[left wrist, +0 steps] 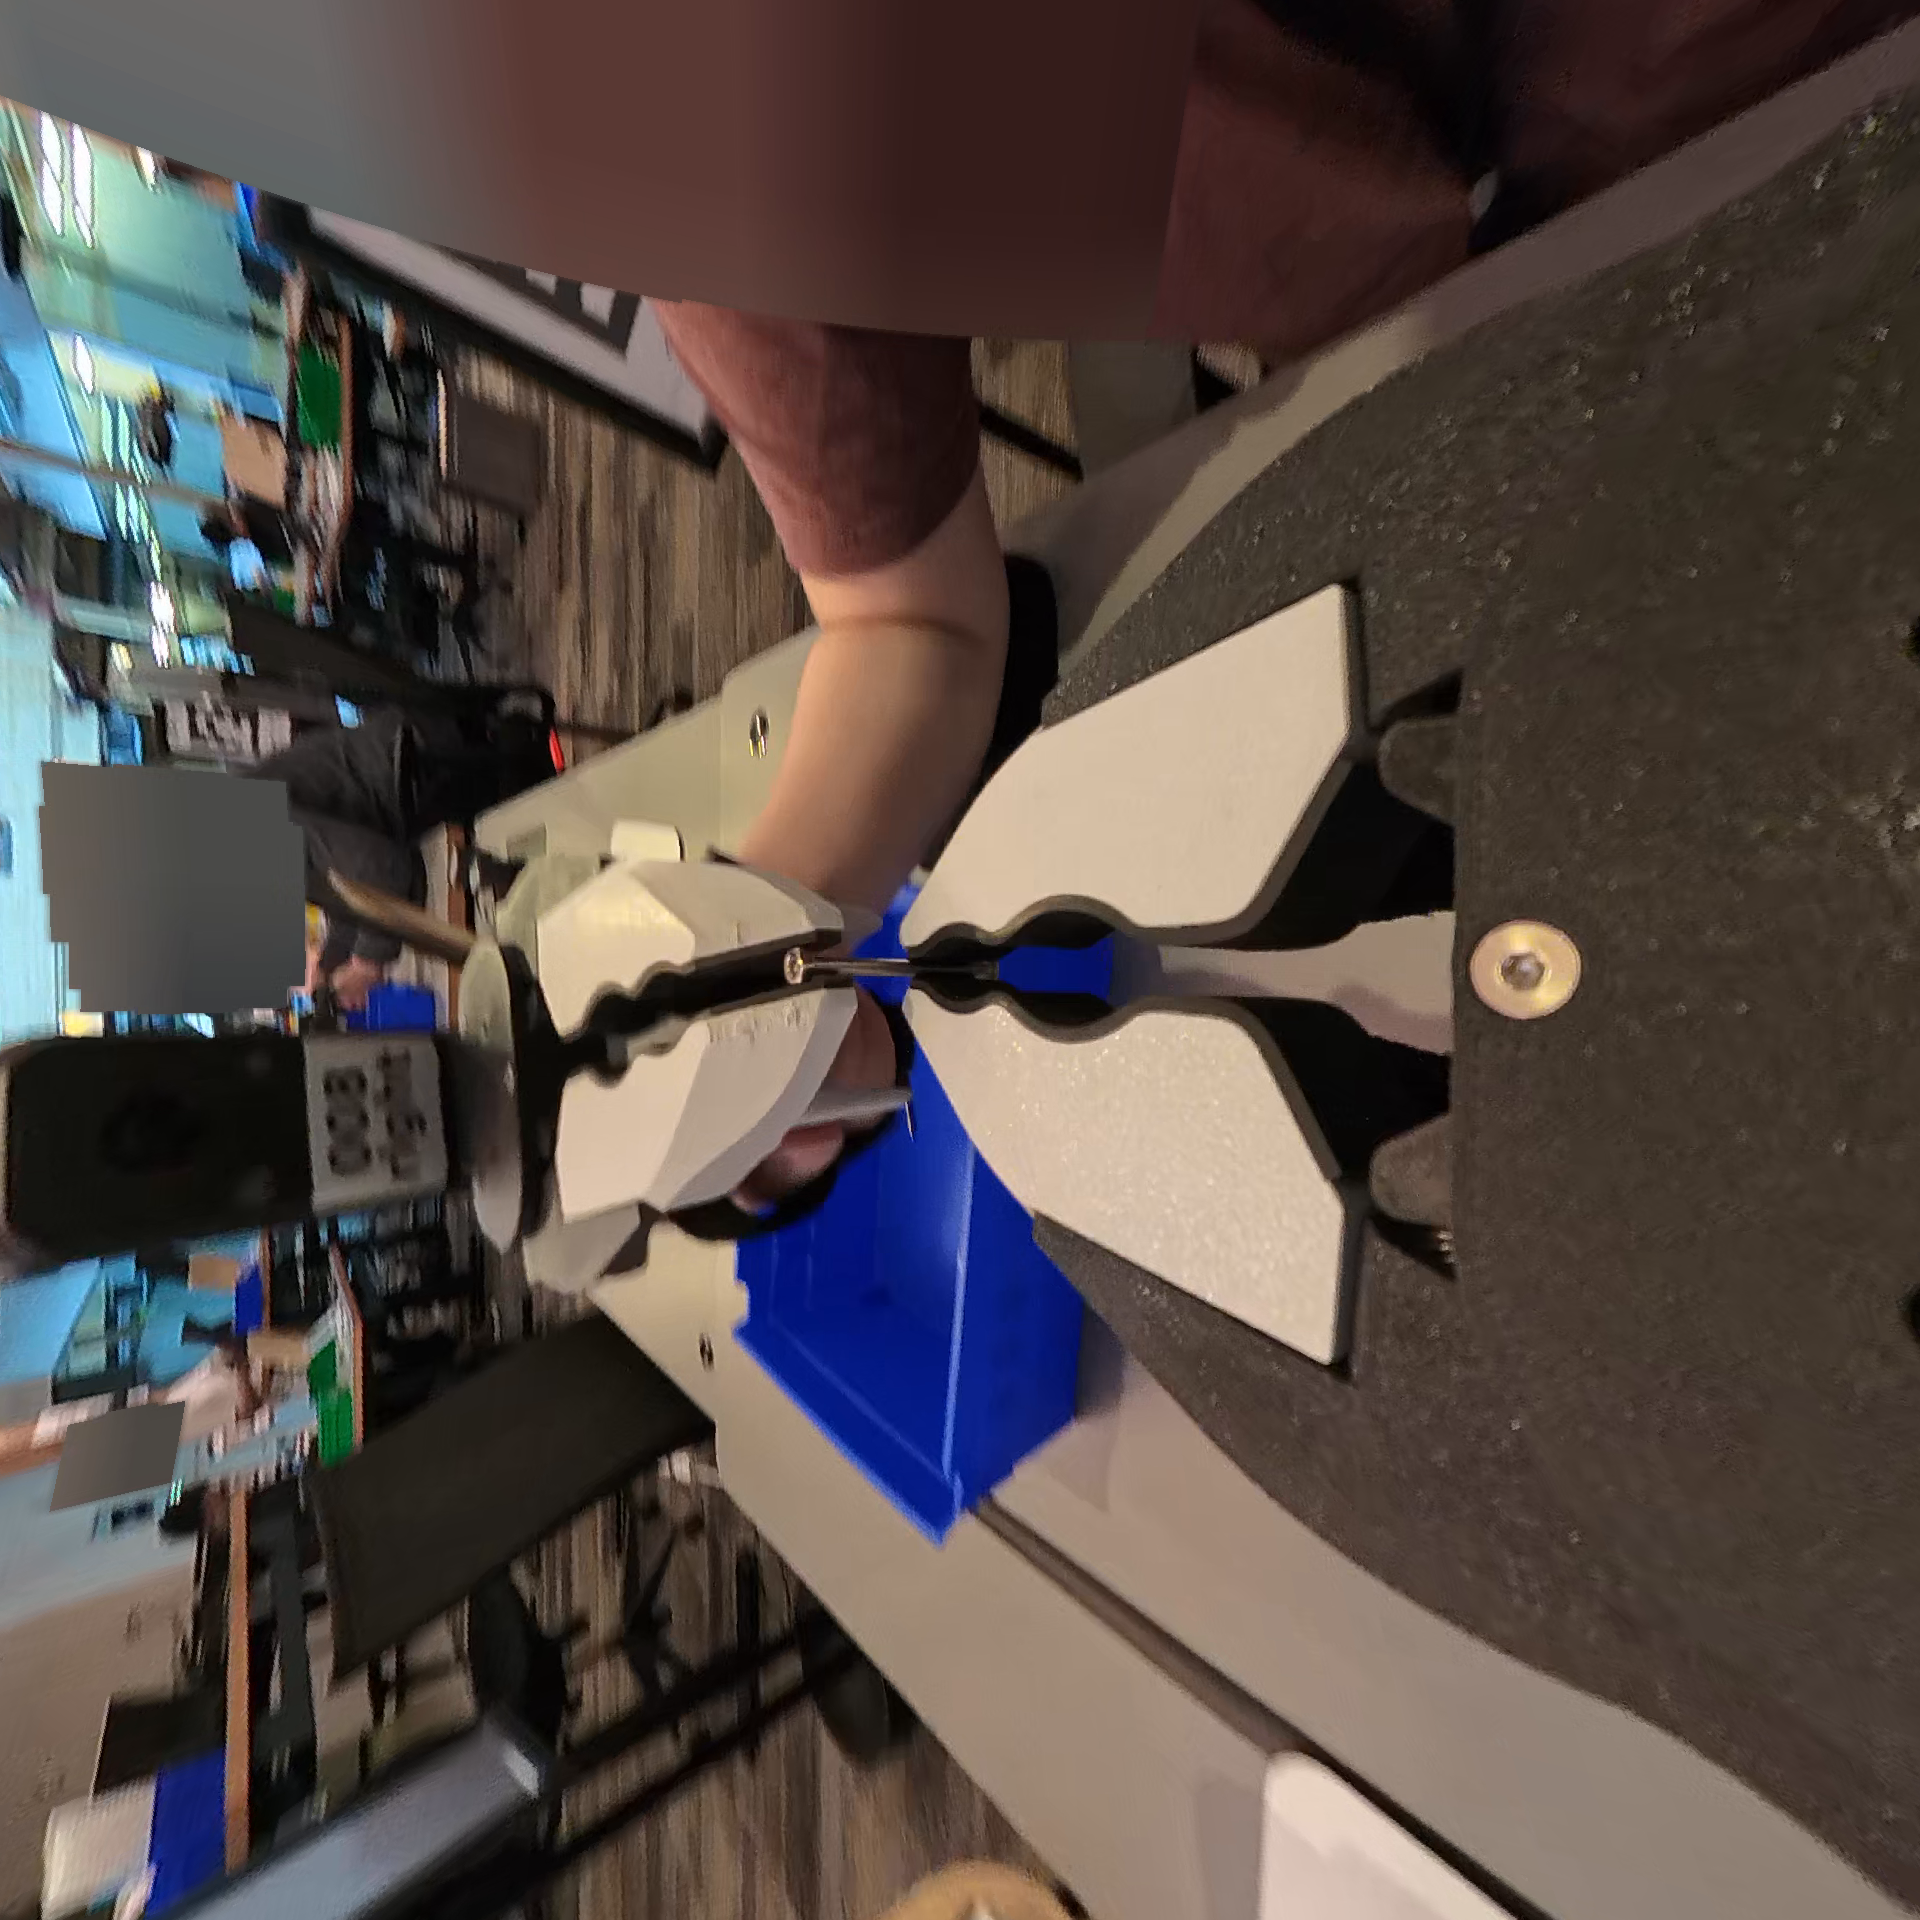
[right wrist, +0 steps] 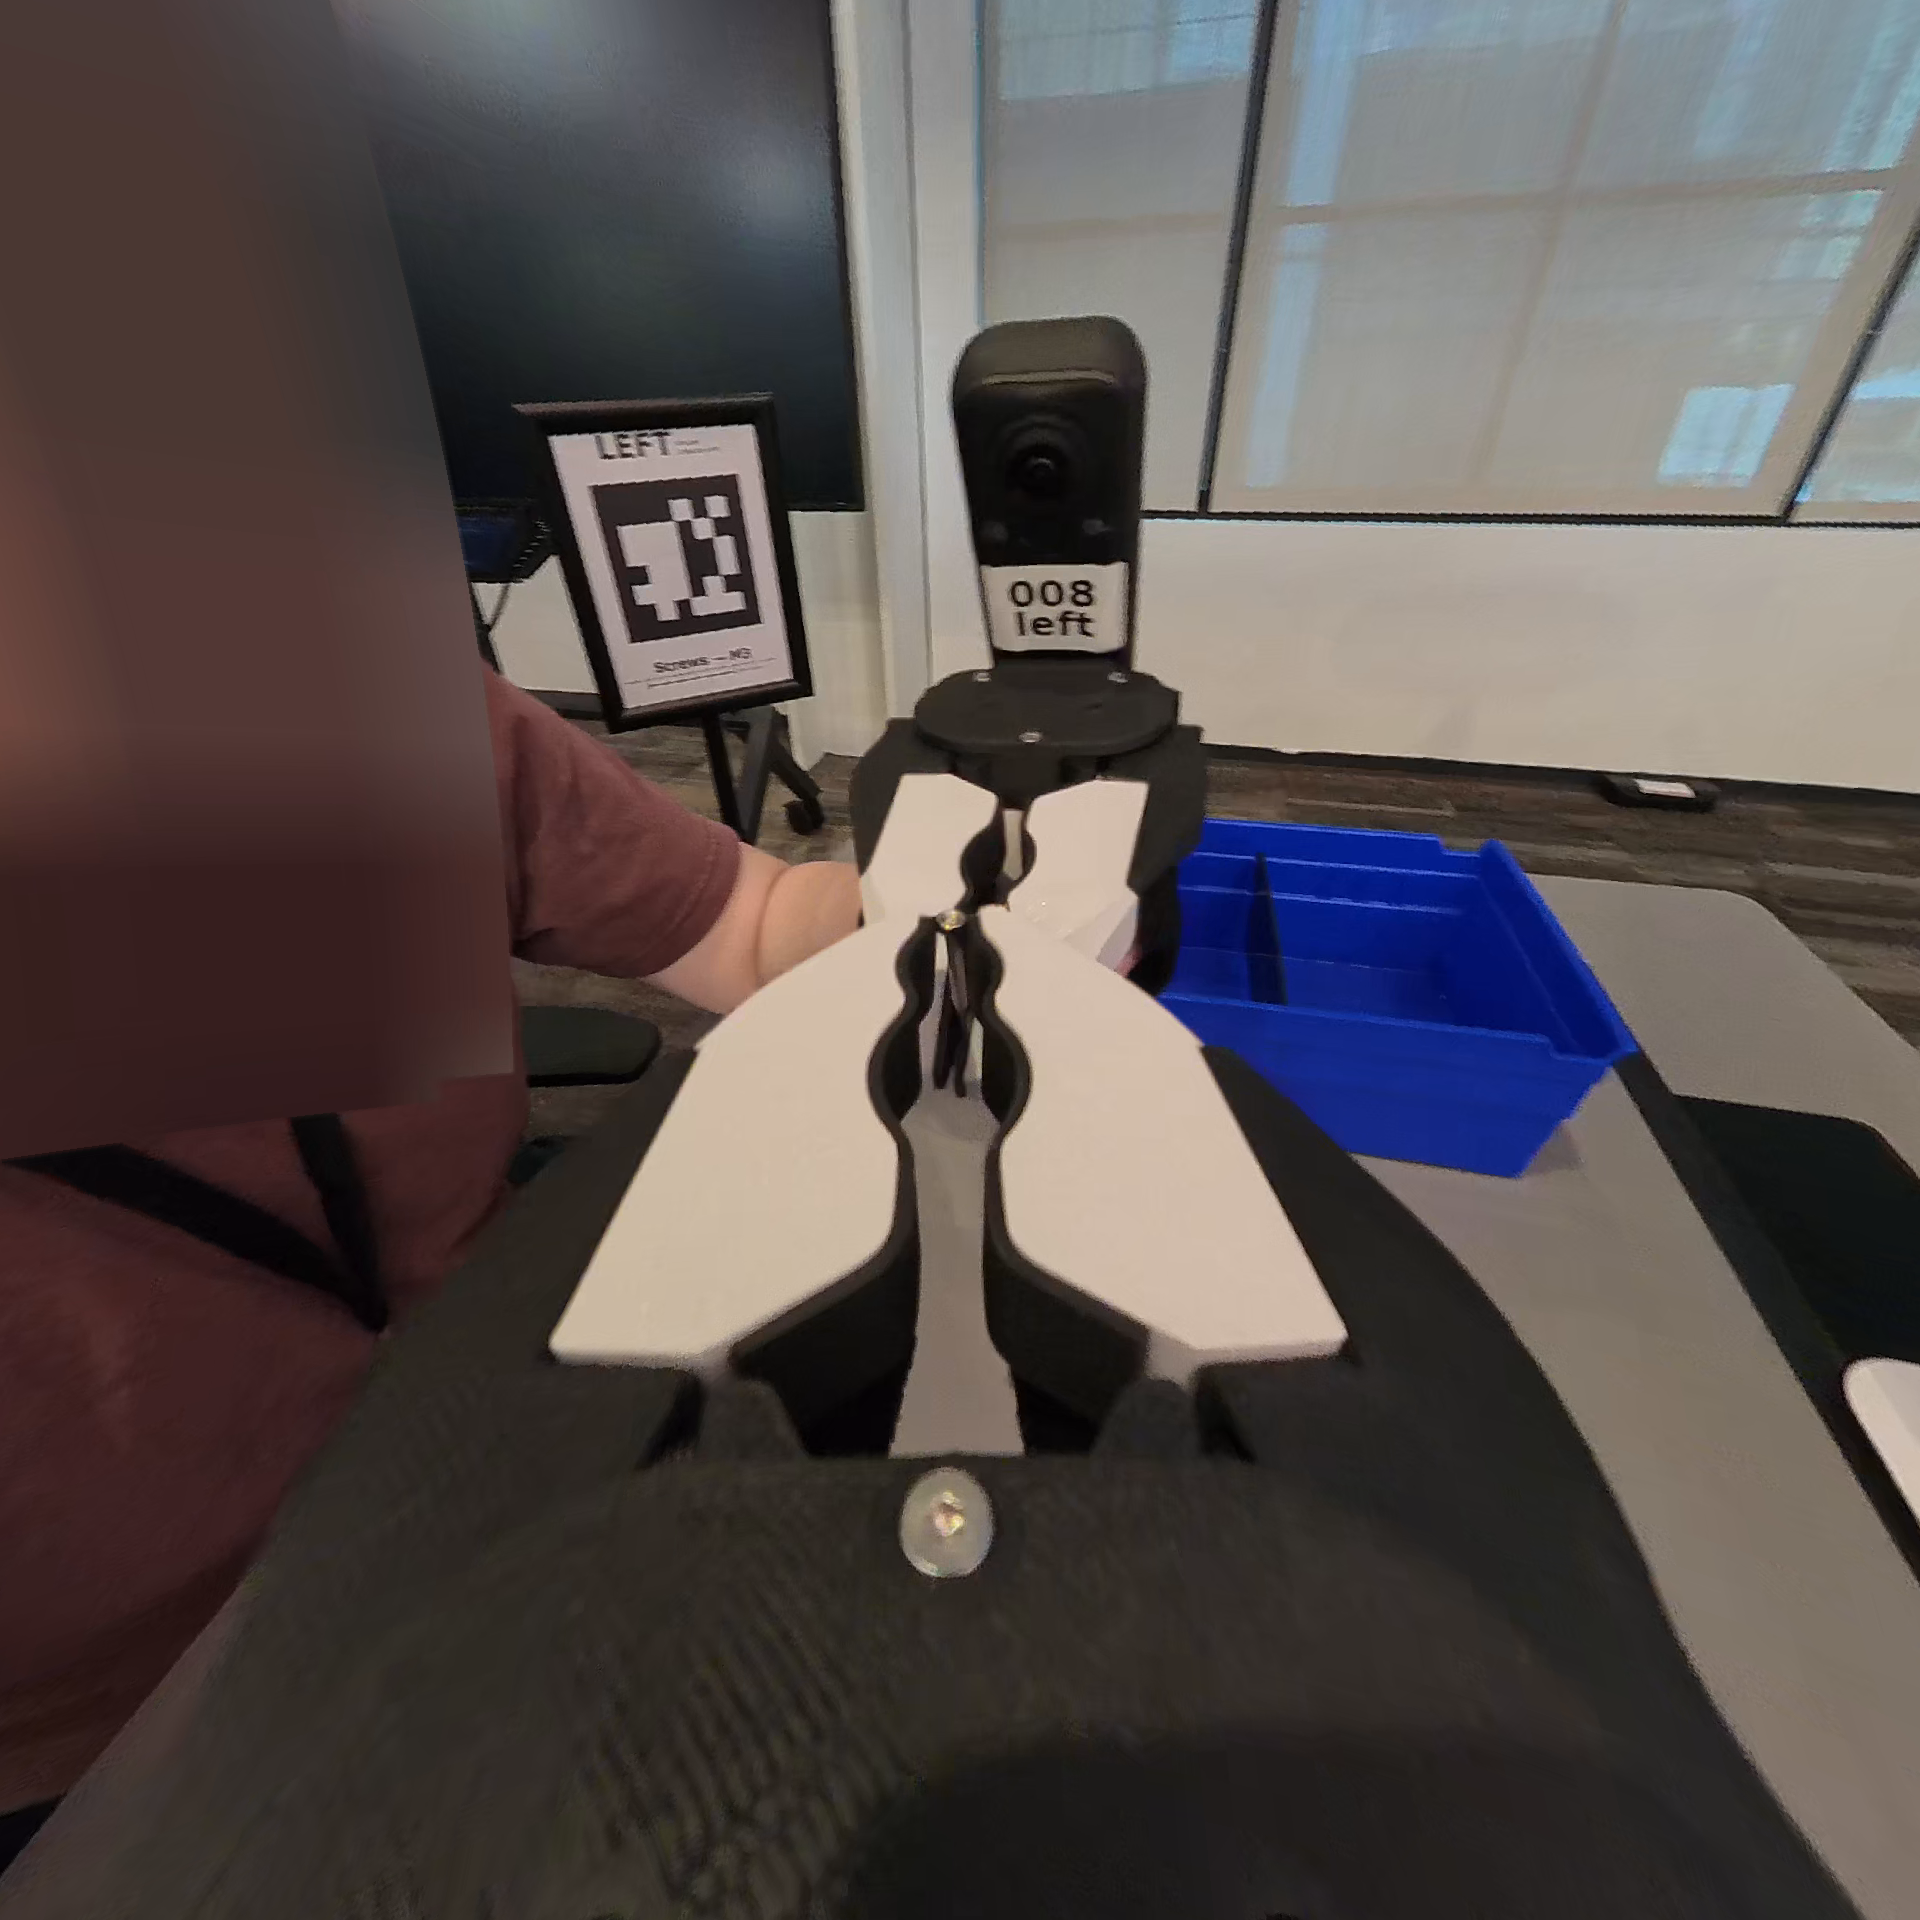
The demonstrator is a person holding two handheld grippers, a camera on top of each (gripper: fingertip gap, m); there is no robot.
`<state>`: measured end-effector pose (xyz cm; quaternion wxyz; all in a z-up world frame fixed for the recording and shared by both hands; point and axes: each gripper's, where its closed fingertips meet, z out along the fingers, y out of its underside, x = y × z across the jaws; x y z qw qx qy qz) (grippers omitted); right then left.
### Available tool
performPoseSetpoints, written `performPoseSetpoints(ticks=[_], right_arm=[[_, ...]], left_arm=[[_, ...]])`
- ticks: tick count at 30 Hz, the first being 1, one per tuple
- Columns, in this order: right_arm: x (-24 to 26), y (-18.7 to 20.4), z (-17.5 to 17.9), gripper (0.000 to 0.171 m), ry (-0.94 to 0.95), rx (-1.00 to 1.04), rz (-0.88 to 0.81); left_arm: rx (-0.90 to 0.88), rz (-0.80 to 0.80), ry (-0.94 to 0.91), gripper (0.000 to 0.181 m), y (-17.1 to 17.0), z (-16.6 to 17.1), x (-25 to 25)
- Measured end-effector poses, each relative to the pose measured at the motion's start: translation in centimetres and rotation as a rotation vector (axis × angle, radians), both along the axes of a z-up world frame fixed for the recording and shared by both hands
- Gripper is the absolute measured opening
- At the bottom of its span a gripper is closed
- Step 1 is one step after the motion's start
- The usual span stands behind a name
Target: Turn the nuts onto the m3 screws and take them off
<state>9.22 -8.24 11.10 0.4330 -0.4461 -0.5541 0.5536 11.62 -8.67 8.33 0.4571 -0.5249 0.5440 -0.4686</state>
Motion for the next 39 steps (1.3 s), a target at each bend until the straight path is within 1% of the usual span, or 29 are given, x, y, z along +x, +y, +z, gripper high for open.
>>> performPoseSetpoints(ticks=[8,17,20,31,36,39], right_arm=[[0.6,-3.8,0.6,0.006,0.064,0.018,0.239],[0.9,-5.9,0.9,0.006,0.094,0.034,0.353],[0.6,-5.5,1.0,0.006,0.099,0.030,0.322],[0.2,-1.8,0.8,0.006,0.038,0.019,0.081],[0.1,-0.7,0.4,0.006,-0.008,0.017,0.007],[0.2,-0.5,0.2,0.006,-0.027,0.025,-0.011]], left_arm=[[-0.147,-0.296,-0.060,0.002,-4.4,0.8,0.2],[-0.293,-0.503,-0.104,0.002,-6.9,1.3,0.2],[-0.276,-0.467,-0.112,0.002,-6.5,1.3,0.3],[-0.161,-0.180,-0.082,0.002,-2.3,1.1,0.1],[-0.135,-0.101,-0.045,0.002,-1.1,0.6,0.0],[-0.121,-0.082,-0.034,0.002,-0.9,0.4,0.1]])
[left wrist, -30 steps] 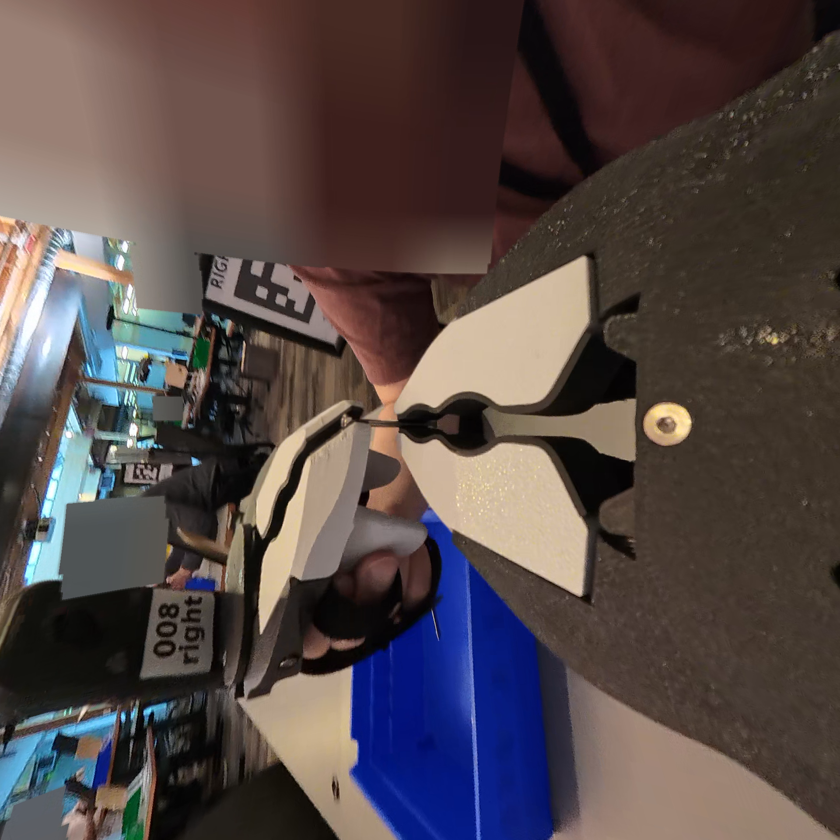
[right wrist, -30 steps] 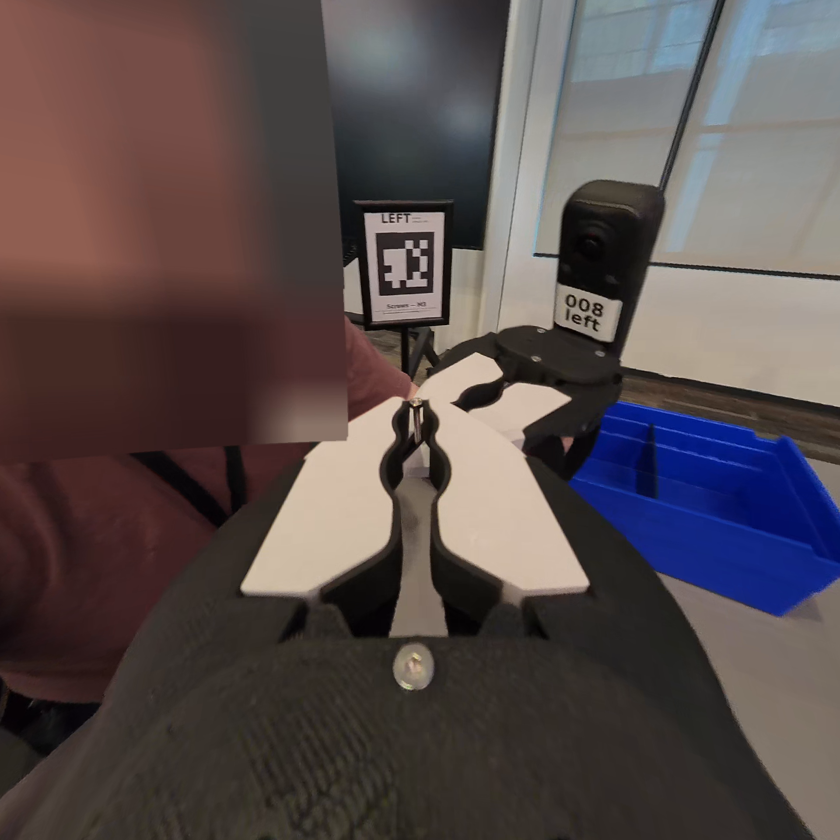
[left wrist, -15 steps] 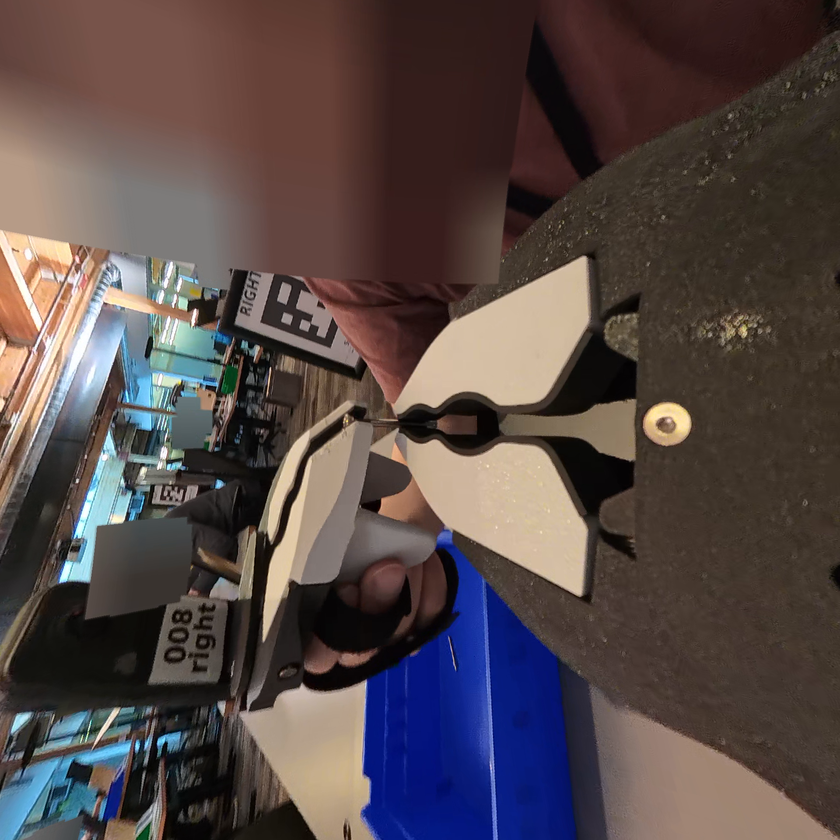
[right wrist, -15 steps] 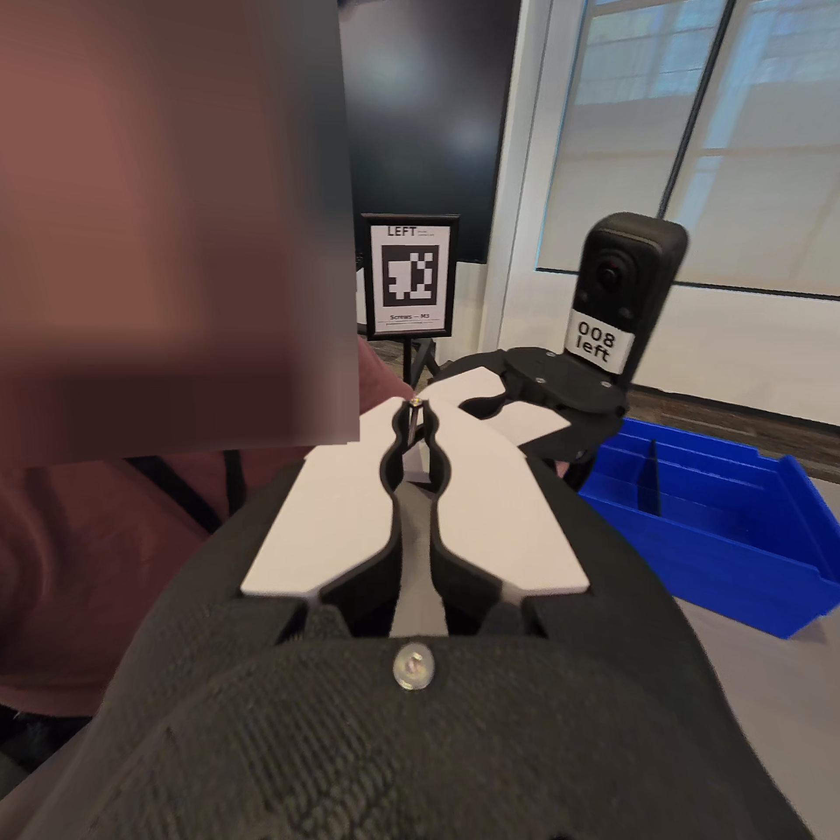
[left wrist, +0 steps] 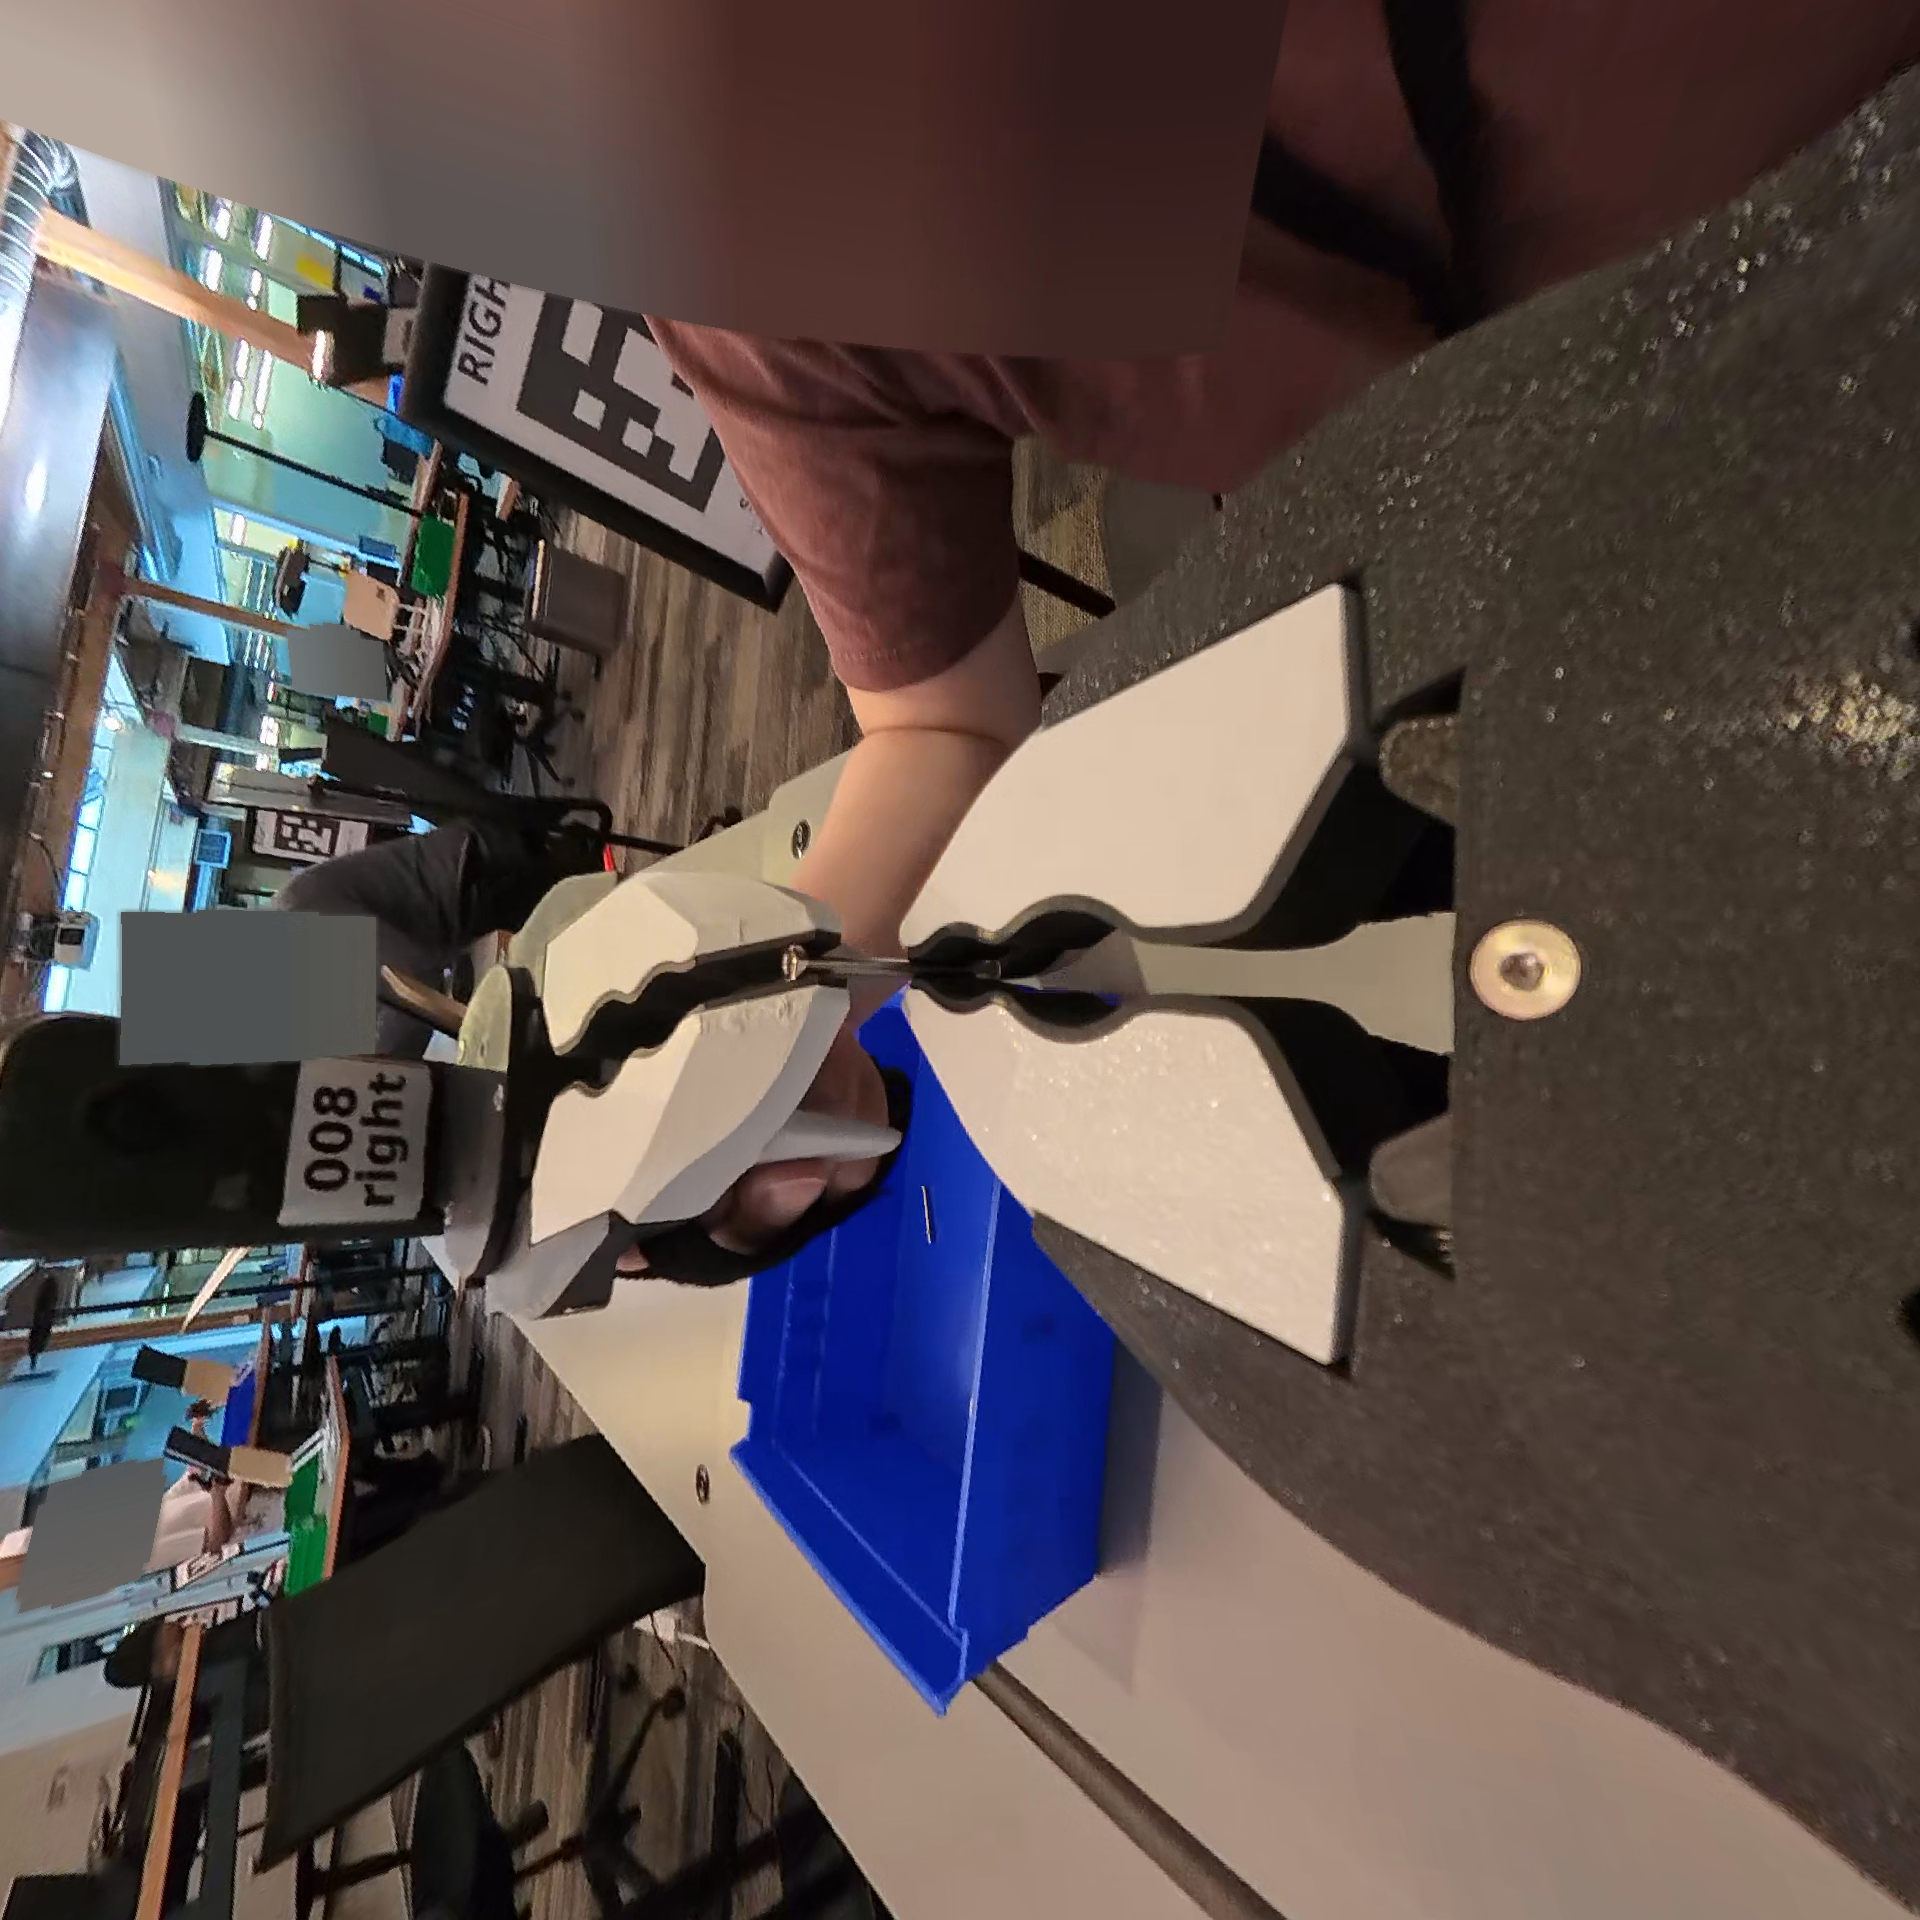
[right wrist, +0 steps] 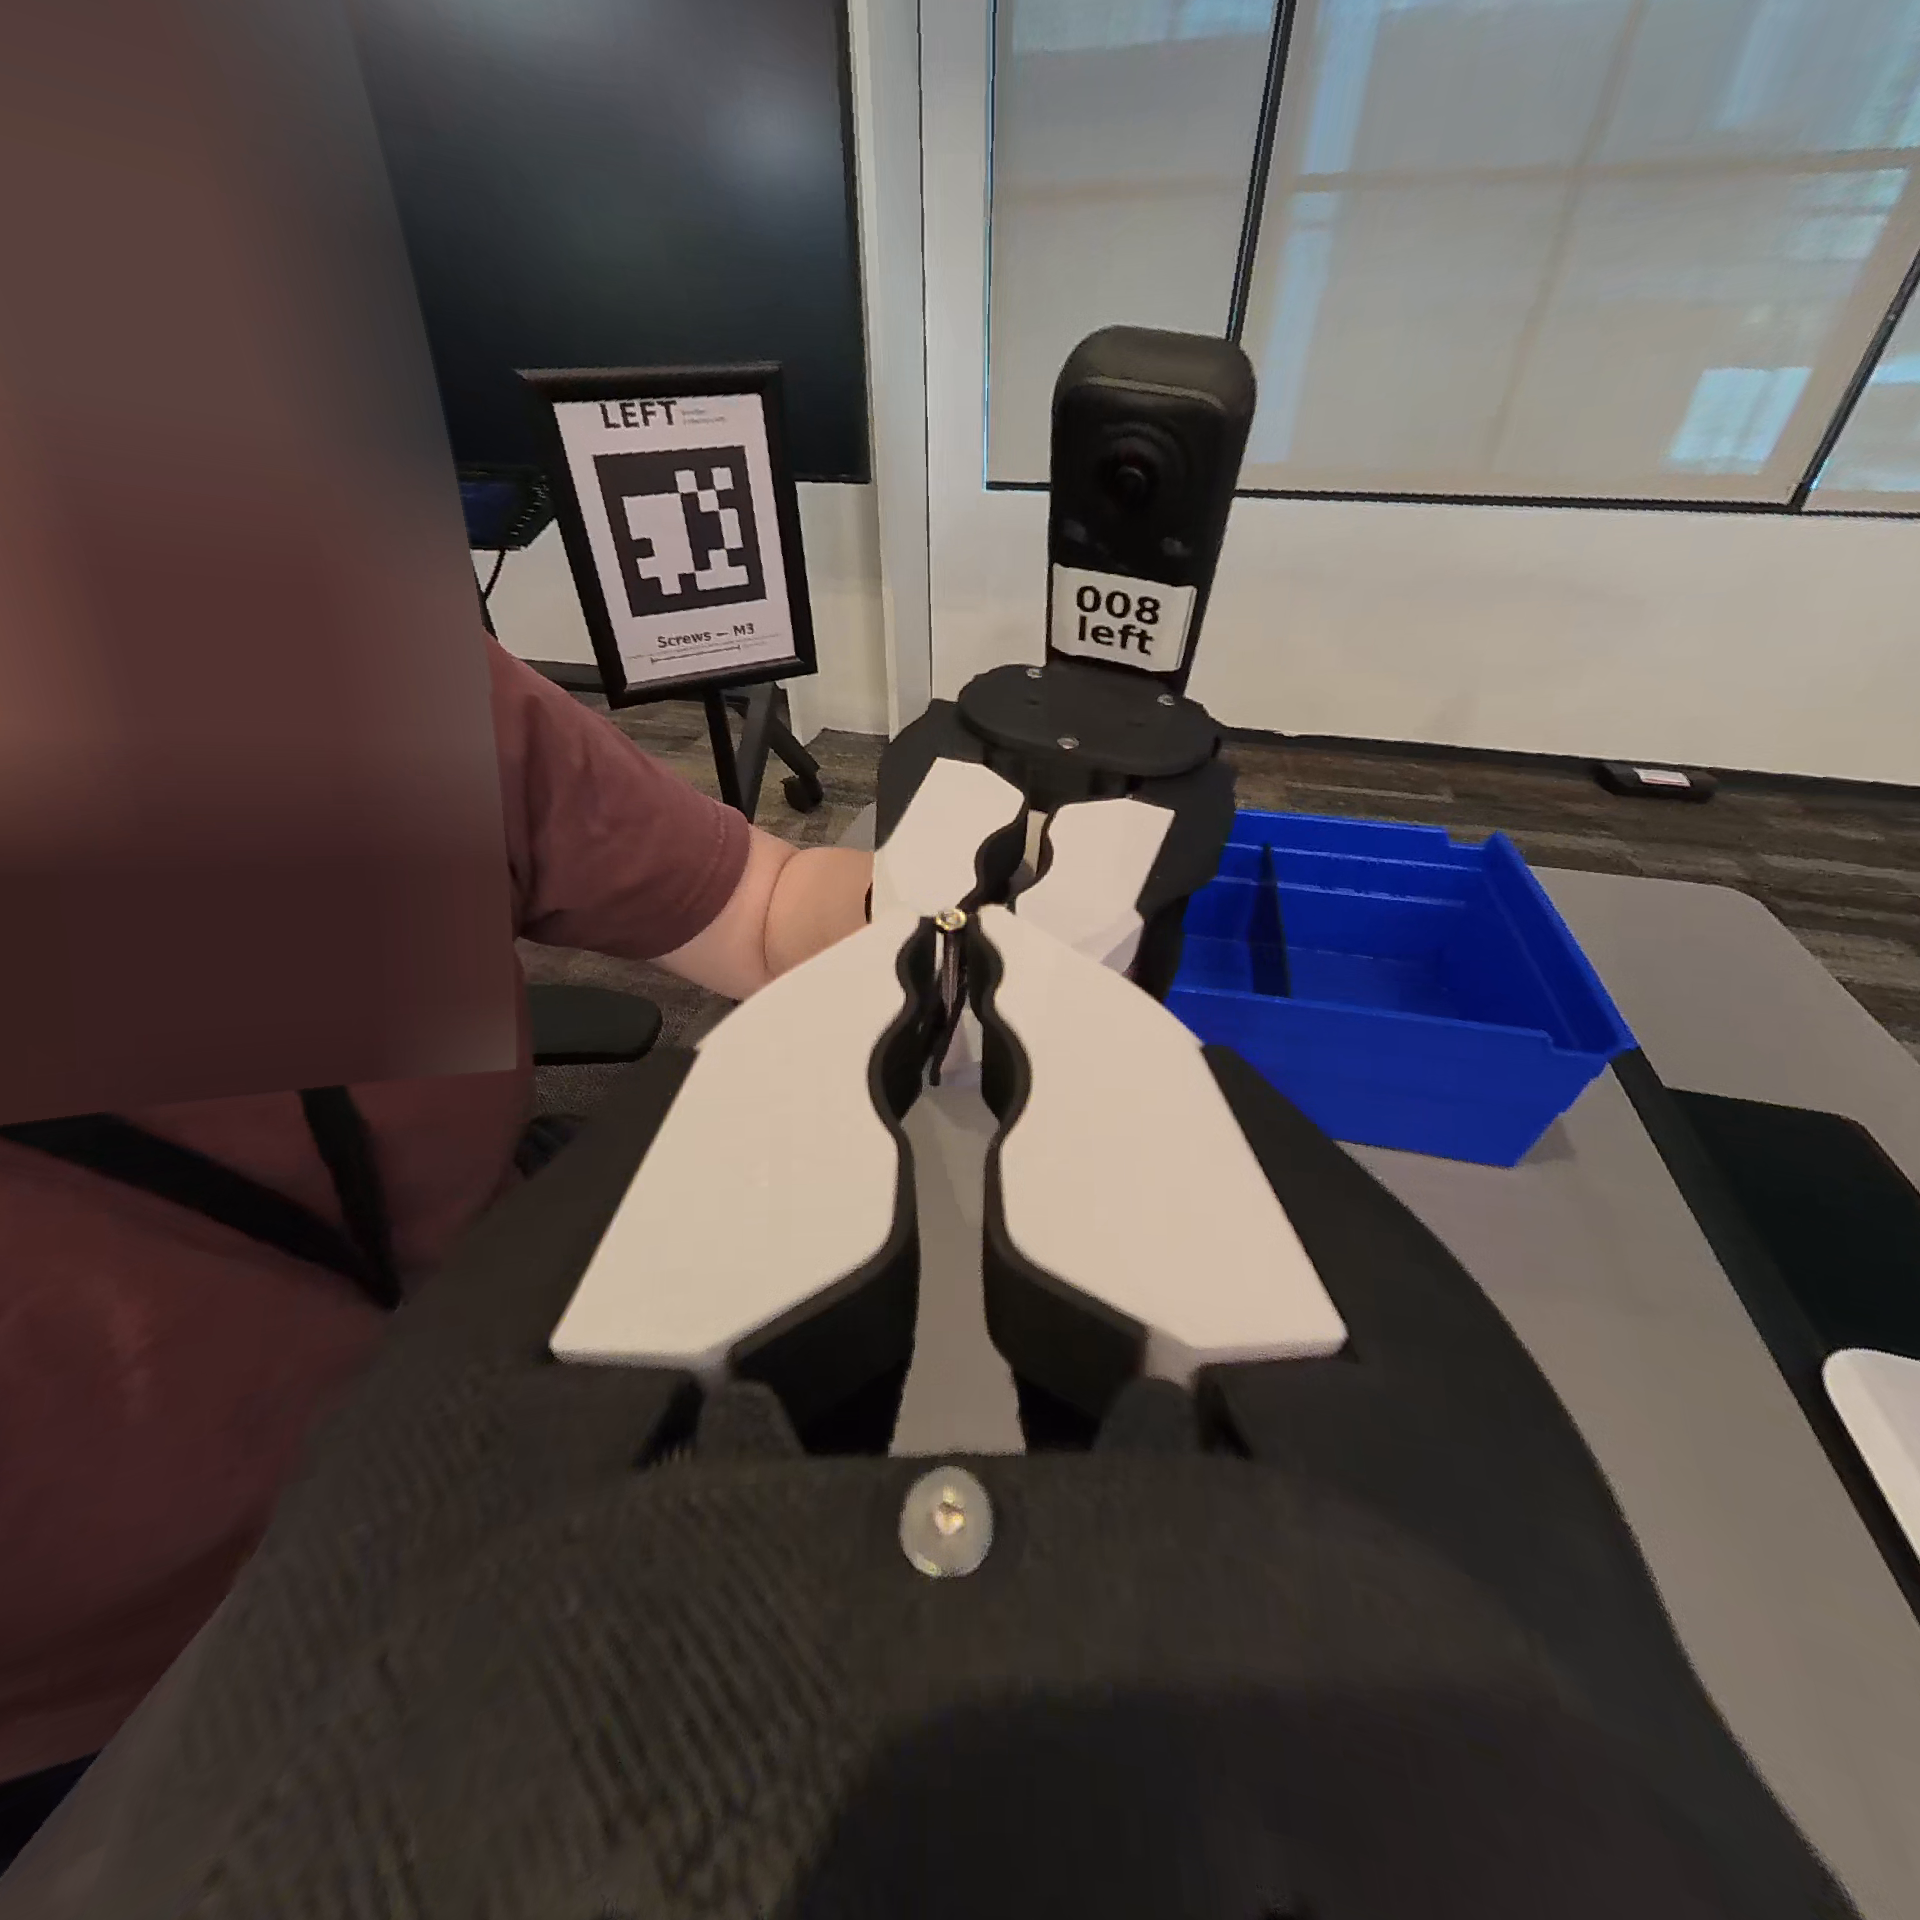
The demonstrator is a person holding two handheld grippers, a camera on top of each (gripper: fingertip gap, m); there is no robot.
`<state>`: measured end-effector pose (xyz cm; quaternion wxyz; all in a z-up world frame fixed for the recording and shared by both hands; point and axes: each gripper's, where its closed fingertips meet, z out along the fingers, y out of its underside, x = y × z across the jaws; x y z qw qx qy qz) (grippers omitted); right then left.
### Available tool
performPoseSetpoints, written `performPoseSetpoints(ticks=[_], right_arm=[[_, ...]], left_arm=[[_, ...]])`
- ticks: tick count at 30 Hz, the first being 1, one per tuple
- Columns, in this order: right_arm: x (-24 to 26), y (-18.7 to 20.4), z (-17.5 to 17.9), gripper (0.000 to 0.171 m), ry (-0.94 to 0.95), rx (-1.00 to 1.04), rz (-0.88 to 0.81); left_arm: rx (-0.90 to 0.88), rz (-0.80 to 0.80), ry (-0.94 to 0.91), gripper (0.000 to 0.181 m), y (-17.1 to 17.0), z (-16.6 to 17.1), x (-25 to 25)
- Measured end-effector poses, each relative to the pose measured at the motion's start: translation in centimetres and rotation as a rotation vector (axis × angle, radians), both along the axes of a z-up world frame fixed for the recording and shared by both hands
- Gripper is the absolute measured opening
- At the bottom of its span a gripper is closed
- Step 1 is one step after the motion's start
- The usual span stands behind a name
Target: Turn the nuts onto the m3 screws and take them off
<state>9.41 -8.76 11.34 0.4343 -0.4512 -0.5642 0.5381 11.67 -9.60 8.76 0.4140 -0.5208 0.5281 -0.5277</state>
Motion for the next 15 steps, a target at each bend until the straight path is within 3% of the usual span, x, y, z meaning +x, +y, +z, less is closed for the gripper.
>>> performPoseSetpoints(ticks=[15], right_arm=[[0.0,0.4,1.1,0.032,0.059,0.093,-0.085]], left_arm=[[0.030,0.085,-0.012,0.002,1.4,0.5,-0.6]])
